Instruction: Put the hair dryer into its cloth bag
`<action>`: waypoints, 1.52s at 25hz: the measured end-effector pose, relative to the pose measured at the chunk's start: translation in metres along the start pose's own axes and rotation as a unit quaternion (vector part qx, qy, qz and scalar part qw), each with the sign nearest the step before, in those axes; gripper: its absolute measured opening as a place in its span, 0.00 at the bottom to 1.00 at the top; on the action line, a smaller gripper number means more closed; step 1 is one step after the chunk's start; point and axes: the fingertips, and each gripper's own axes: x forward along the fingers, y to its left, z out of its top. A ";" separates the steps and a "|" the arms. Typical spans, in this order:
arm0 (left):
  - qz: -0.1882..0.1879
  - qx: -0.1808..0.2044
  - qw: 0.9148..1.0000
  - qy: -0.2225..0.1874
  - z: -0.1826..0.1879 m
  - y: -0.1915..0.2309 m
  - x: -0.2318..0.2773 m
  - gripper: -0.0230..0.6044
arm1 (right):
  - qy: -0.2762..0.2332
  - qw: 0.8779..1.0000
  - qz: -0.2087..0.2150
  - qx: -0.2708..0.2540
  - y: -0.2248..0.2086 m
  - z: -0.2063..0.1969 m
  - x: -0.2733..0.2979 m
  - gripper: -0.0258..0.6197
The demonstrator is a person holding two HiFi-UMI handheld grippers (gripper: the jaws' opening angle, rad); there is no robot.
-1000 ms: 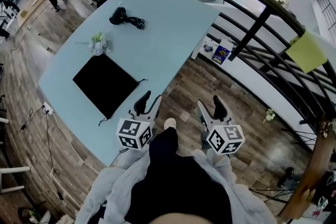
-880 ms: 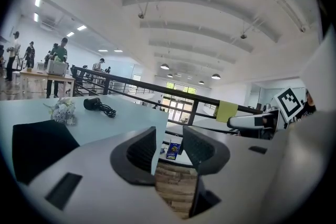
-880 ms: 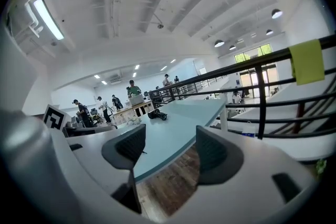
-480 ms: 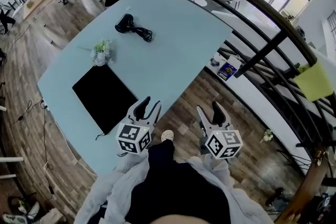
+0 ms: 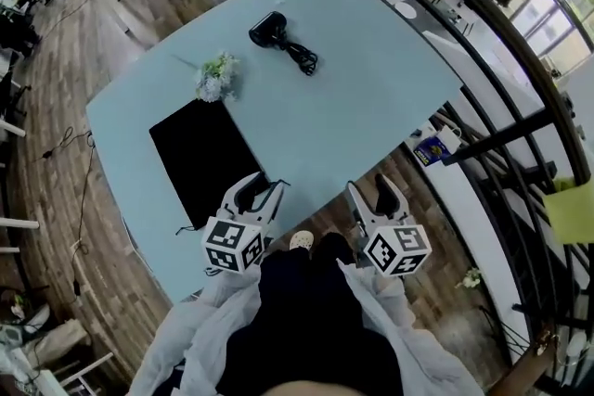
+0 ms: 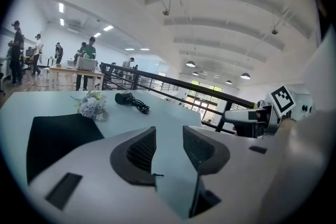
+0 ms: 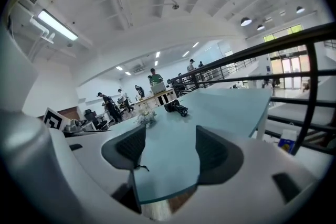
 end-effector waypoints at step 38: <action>0.282 -0.113 0.950 -0.079 0.065 0.116 0.078 0.31 | 0.087 0.959 0.230 -0.144 -0.008 0.153 0.291 0.58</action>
